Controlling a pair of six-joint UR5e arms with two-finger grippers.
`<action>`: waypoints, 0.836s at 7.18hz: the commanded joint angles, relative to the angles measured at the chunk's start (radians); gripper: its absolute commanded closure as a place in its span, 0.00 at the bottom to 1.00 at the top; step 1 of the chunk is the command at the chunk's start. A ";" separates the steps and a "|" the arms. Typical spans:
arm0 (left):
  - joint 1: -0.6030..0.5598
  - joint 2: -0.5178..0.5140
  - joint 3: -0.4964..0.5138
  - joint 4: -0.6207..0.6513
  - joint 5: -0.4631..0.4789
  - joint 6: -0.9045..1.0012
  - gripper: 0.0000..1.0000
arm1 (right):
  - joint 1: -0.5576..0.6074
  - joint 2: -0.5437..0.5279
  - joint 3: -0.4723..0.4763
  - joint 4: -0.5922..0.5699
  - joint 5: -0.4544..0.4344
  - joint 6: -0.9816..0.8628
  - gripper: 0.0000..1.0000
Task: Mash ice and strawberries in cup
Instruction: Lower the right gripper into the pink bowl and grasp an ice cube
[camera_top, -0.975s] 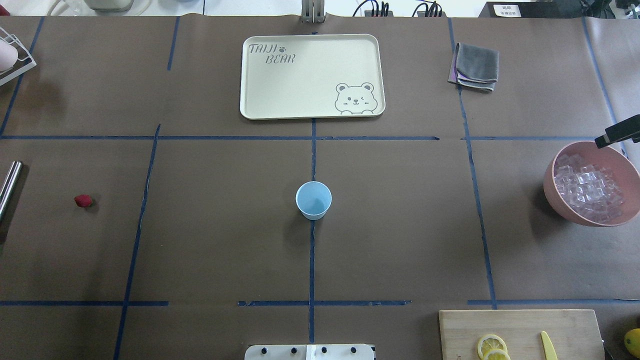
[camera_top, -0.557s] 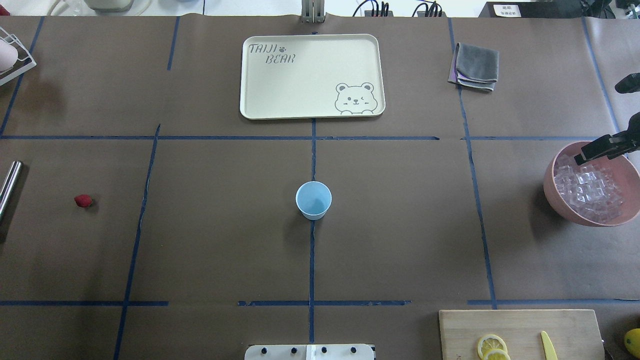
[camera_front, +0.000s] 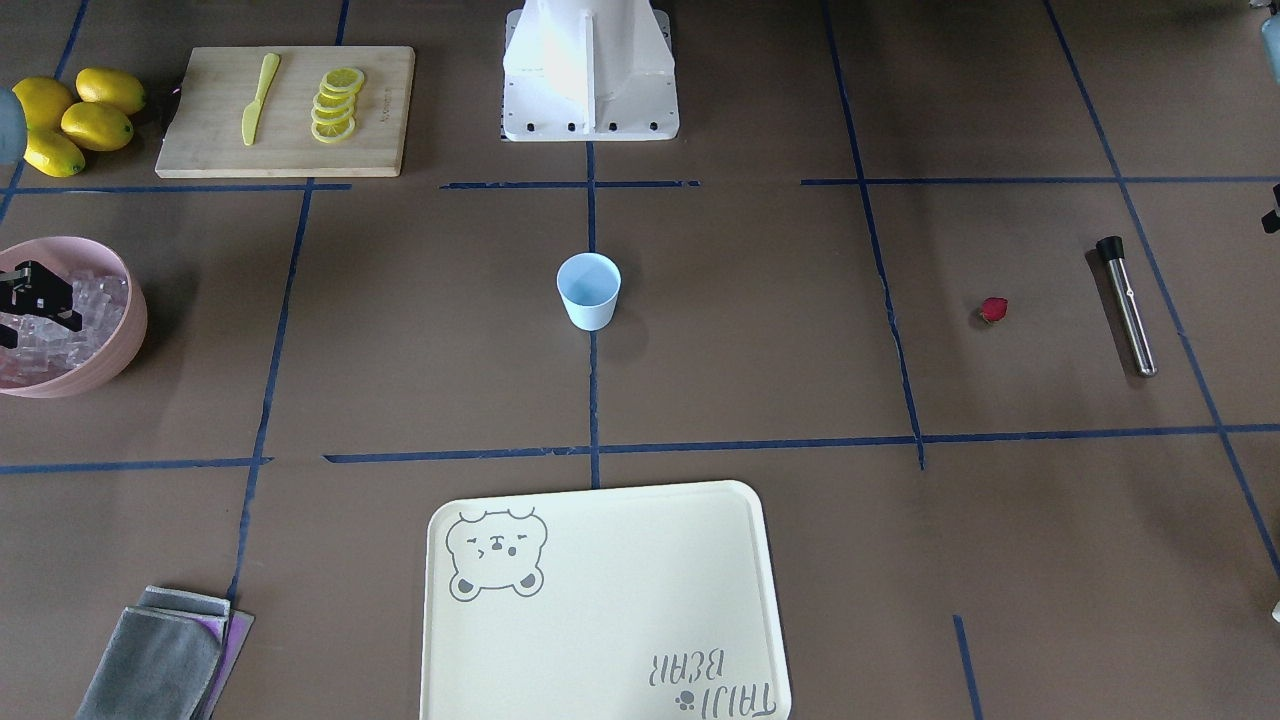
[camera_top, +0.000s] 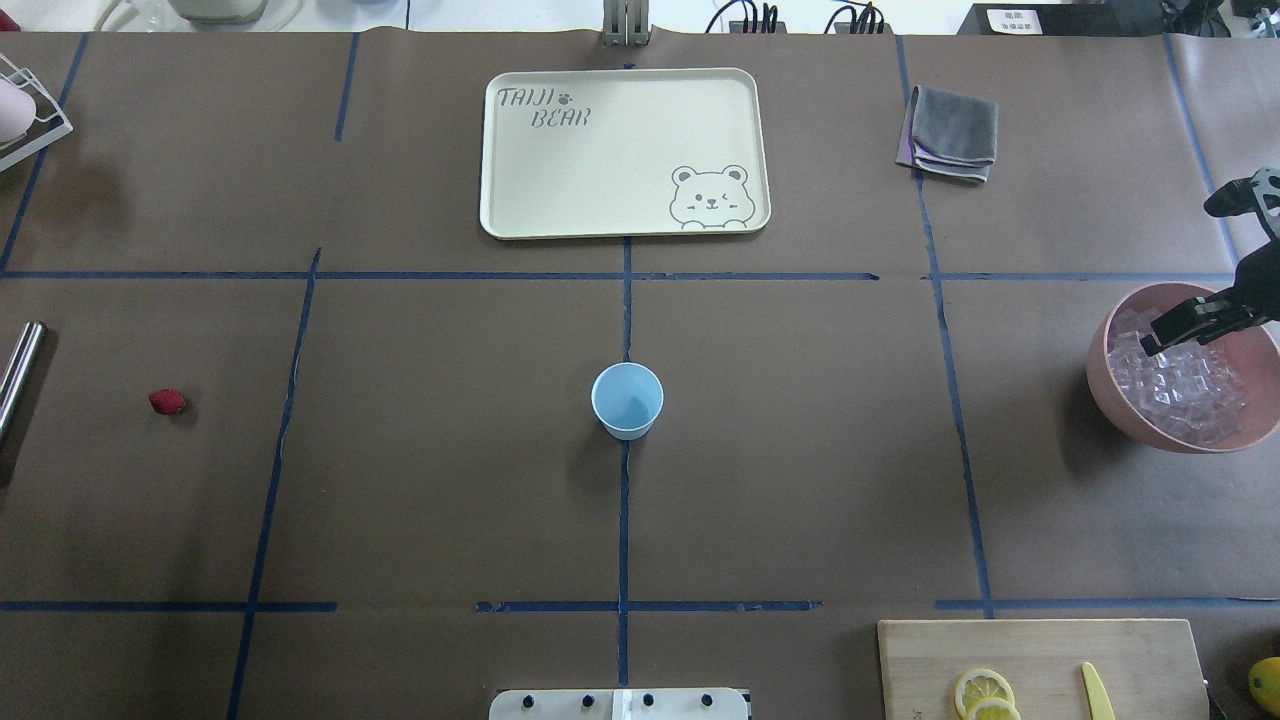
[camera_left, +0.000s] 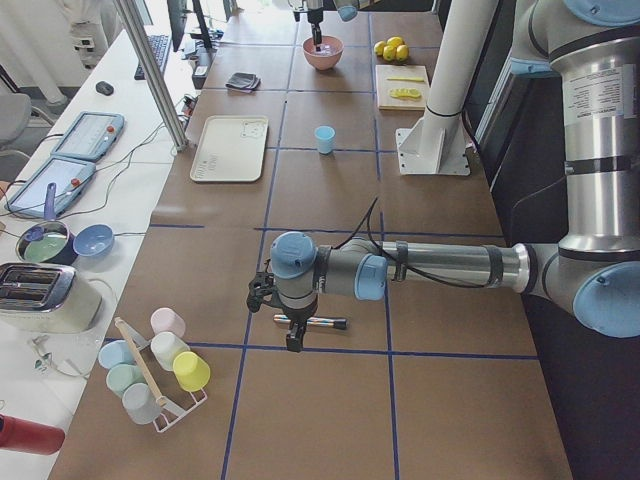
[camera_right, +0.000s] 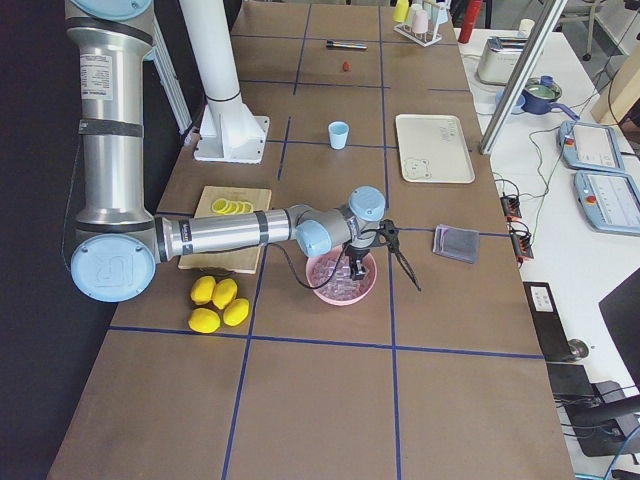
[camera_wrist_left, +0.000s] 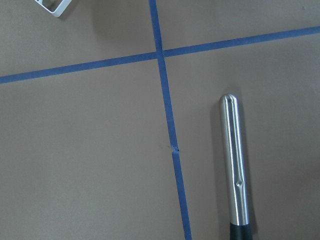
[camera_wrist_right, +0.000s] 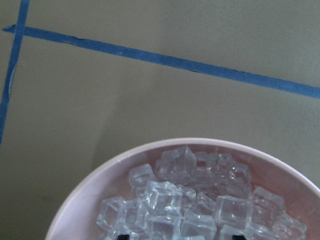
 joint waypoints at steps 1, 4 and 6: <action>0.000 0.000 0.000 0.000 0.000 0.000 0.00 | -0.017 -0.004 -0.008 -0.001 -0.017 -0.001 0.29; 0.000 0.000 0.000 0.000 0.000 0.000 0.00 | -0.019 -0.004 -0.013 -0.001 -0.022 -0.001 0.73; 0.000 0.000 -0.001 0.000 0.000 0.000 0.00 | -0.019 -0.004 -0.008 -0.001 -0.020 -0.001 0.94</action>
